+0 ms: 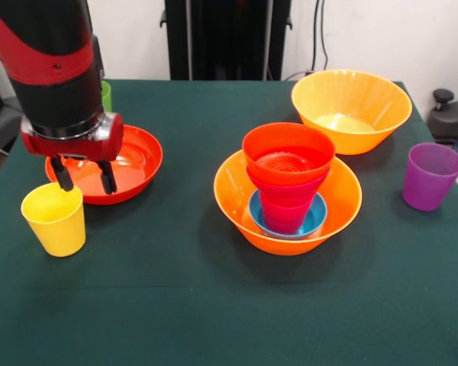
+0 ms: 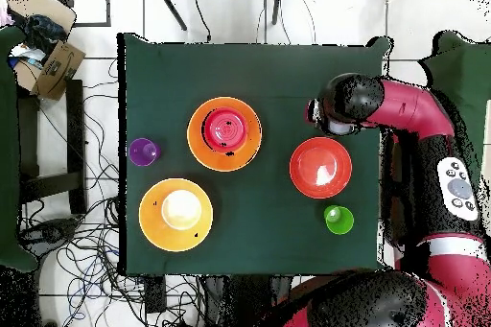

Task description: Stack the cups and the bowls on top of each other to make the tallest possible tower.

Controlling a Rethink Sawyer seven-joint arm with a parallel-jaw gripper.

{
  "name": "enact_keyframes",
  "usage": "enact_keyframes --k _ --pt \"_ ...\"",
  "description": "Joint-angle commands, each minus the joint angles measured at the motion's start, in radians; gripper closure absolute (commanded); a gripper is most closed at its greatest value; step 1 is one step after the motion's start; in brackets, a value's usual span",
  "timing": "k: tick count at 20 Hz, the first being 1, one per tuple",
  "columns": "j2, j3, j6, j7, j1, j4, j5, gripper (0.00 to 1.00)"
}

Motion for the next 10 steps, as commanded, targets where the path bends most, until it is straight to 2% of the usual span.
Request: enact_keyframes --k 1,4,10 --pt "0.050 0.068 -0.133 -0.194 -0.010 0.112 -0.063 0.00" --pt "0.055 0.063 -0.193 -0.175 -0.011 0.118 -0.079 0.00" --pt "0.062 0.047 -0.244 -0.148 -0.003 0.118 -0.082 0.00"
